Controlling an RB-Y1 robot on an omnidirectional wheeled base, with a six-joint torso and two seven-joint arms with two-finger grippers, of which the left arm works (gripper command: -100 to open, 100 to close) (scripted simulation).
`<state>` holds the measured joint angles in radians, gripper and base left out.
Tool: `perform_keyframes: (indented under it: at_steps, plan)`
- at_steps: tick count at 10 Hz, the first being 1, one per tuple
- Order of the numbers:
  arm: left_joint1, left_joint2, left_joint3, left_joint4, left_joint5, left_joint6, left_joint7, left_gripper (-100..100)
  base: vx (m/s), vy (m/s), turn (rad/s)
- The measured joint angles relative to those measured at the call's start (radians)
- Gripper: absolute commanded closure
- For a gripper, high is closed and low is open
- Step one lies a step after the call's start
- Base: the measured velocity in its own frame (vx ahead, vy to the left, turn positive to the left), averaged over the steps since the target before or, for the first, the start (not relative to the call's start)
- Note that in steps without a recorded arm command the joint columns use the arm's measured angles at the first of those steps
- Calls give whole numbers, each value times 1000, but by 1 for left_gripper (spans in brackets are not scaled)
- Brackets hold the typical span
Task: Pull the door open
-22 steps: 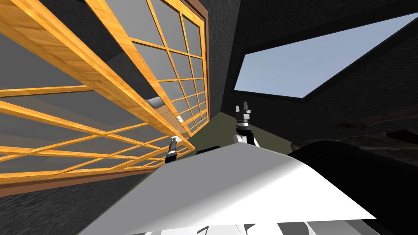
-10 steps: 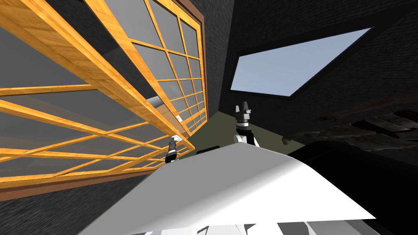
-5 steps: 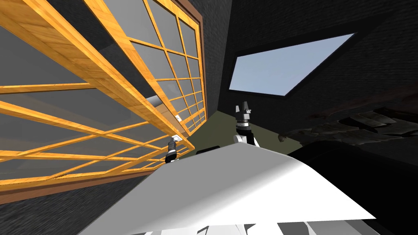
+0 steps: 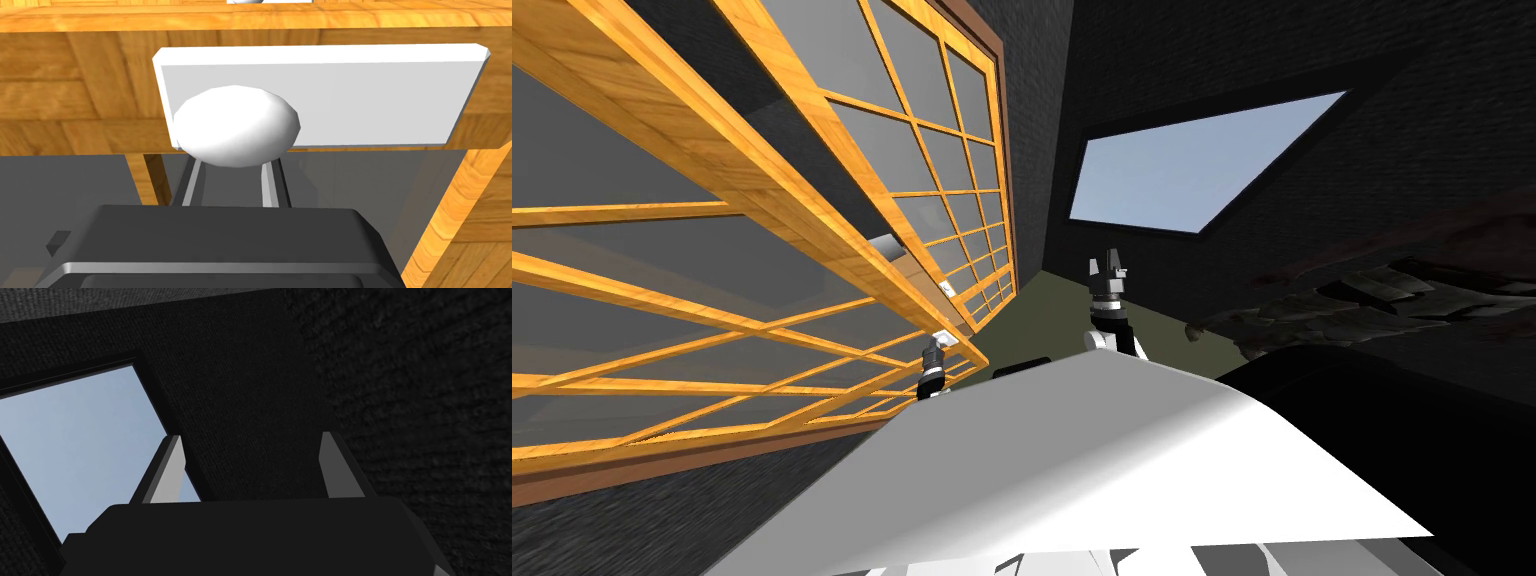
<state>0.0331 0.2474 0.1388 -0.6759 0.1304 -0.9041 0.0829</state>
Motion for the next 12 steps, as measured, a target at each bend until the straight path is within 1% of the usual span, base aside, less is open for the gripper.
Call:
perform_keyframes:
  at_steps: [1,2,4,5,6,7,8,9,10,11,12]
  plan:
    - [1,-1,-5,-5,7,5,22,100,-38,9,-59]
    - [-1,2,-11,-4,19,7,49,100,-32,14,-37]
    - [-9,5,-20,15,37,0,96,100,-56,22,-74]
    - [-8,8,-29,13,53,2,125,100,-53,14,-48]
    - [-9,9,-34,14,60,3,150,100,-43,8,-52]
    - [-1,8,-39,-4,72,16,176,100,-29,8,-34]
    - [-3,8,-43,-4,79,22,193,100,-42,15,-74]
    - [-4,9,-48,1,90,20,217,100,-38,13,-23]
    - [-19,10,-52,28,96,8,236,100,-41,7,-56]
    - [-14,12,-58,19,107,12,261,100,-31,8,-24]
    - [-2,11,-62,-4,114,25,277,100,-32,14,-61]
